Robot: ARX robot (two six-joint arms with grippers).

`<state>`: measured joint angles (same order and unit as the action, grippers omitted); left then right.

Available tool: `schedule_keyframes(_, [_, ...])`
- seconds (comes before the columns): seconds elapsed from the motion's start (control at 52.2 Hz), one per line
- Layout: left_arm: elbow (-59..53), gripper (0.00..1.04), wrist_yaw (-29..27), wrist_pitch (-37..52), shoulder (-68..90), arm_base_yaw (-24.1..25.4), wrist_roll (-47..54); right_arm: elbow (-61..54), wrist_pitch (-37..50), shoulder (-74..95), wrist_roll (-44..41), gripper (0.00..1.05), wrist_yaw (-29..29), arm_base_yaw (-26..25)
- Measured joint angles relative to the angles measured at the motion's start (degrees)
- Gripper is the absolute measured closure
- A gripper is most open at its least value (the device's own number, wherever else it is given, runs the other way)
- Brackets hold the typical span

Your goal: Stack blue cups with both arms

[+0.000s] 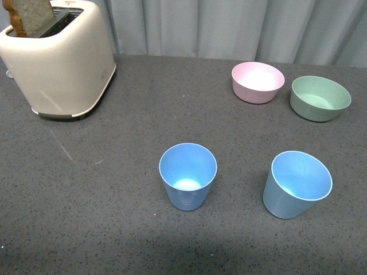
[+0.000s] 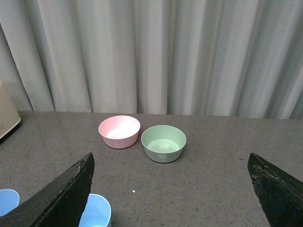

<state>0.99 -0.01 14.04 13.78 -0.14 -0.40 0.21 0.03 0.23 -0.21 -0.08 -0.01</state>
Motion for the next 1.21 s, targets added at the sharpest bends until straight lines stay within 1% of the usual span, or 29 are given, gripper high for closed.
schedule_keyframes(0.268, [0.0,1.01,0.0,-3.8,-3.8,0.0,0.0,0.0,0.0,0.0,0.0,0.1,0.0,0.0])
schedule_keyframes(0.287, [0.0,1.01,0.0,-4.9,-4.8,0.0,0.0,0.0,0.0,0.0,0.0,0.1,0.0,0.0])
schedule_keyframes(0.345, [0.0,1.01,0.0,-12.2,-10.1,0.0,0.0,0.0,0.0,0.0,0.0,0.1,0.0,0.0])
schedule_keyframes(0.383, [0.0,1.01,0.0,-13.5,-12.3,0.0,0.0,0.0,0.0,0.0,0.0,0.1,0.0,0.0])
schedule_keyframes(0.823, [0.0,1.01,0.0,-13.9,-13.5,0.0,0.1,0.0,0.0,0.0,0.0,0.1,0.0,0.0])
schedule_keyframes(0.862, [0.0,0.98,0.0,-13.9,-13.5,0.0,0.1,0.0,0.0,0.0,0.0,0.1,0.0,0.0])
schedule_keyframes(0.957, [0.0,0.82,0.0,-13.9,-13.5,0.0,0.1,0.0,0.0,0.0,0.0,0.1,0.0,0.0])
schedule_keyframes(0.977, [0.0,0.8,0.0,-13.9,-13.5,0.0,0.1,0.0,0.0,0.0,0.0,0.1,0.0,0.0])
schedule_keyframes(1.053, [0.0,0.64,0.0,-13.9,-13.5,0.0,0.1,0.0,0.0,0.0,0.0,0.1,0.0,0.0])
schedule_keyframes(1.091, [0.0,0.52,0.0,-13.9,-13.5,0.0,0.1,0.0,0.0,0.0,-0.2,0.1,0.3,0.0])
schedule_keyframes(1.149, [0.0,0.42,0.0,-13.9,-13.5,0.0,0.1,0.4,-1.5,1.6,-4.5,0.1,9.4,2.6])
schedule_keyframes(1.168, [0.0,0.41,0.0,-13.9,-13.5,0.0,0.1,0.5,-1.6,2.1,-5.2,0.1,10.5,3.0])
schedule_keyframes(1.206, [0.0,0.32,0.0,-13.9,-13.6,0.0,0.1,0.6,-1.6,4.0,-7.4,0.1,12.9,3.3])
